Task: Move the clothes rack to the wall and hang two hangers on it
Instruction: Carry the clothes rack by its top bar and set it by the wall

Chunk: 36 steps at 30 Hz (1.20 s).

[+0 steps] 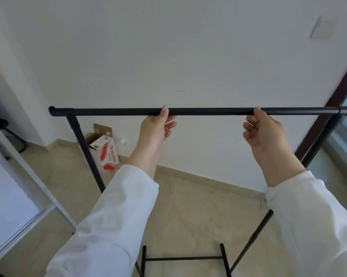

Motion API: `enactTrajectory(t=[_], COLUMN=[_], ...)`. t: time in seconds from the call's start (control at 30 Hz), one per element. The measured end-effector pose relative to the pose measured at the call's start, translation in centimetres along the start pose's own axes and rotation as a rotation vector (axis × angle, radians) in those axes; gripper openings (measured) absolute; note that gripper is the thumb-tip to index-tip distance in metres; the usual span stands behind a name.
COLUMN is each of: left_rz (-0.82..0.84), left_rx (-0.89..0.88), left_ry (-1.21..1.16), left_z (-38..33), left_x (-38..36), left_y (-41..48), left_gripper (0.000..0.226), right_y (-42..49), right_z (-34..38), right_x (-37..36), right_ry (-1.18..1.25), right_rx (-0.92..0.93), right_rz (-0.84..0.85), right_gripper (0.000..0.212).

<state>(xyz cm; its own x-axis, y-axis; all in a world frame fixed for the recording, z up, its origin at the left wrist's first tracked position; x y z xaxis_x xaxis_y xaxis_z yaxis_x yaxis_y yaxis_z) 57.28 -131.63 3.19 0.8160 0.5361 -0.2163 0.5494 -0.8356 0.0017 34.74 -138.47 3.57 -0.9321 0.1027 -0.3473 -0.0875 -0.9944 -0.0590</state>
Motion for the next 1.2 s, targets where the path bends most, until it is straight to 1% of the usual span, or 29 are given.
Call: enactTrajectory(t=[0.1, 0.23, 0.43, 0.77, 0.9, 1.07, 1.2], left_rz=[0.060, 0.138, 0.199, 0.245, 0.233, 0.249, 0.295], left_rx=[0.015, 0.035, 0.082, 0.062, 0.055, 0.070, 0.080], left_ry=[-0.018, -0.011, 0.000, 0.034, 0.035, 0.050, 0.044], left_z=[0.0, 0.4, 1.8, 3.2, 3.3, 3.8, 4.5], left_x=[-2.1, -4.6, -7.9, -13.7, -15.0, -16.6, -17.7], left_y=[4.0, 9.1, 15.6, 26.4, 29.9, 34.1, 38.0], left_gripper=[0.017, 0.017, 0.017, 0.017, 0.018, 0.018, 0.018], right_y=[3.3, 7.6, 13.2, 24.1, 27.2, 30.3, 32.7], right_z=[0.6, 0.7, 0.1, -0.5, -0.6, -1.3, -2.0], right_x=[-0.7, -1.6, -2.3, -4.0, -5.2, -6.4, -7.6], right_ry=[0.003, 0.001, 0.000, -0.014, -0.018, -0.019, -0.030], right_rx=[0.018, 0.040, 0.044, 0.052, 0.059, 0.048, 0.060], right_rz=[-0.072, -0.129, -0.201, -0.209, -0.212, -0.250, -0.300], right_gripper=[0.020, 0.019, 0.016, 0.016, 0.016, 0.015, 0.015])
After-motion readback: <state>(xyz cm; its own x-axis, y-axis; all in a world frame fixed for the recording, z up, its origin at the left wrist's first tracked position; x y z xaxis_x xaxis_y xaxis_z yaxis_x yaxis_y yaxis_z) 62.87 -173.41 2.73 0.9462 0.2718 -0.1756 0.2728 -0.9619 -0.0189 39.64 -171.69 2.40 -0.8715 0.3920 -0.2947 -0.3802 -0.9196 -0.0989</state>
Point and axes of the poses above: each hand's wrist, its own y-axis towards the middle knuckle, its own x-axis out of the back of the hand, z = x × y, the point moved 5 cm from there along y, towards the middle knuckle, and after that the axes turned 1 degree about -z, right-handed, at the moved point
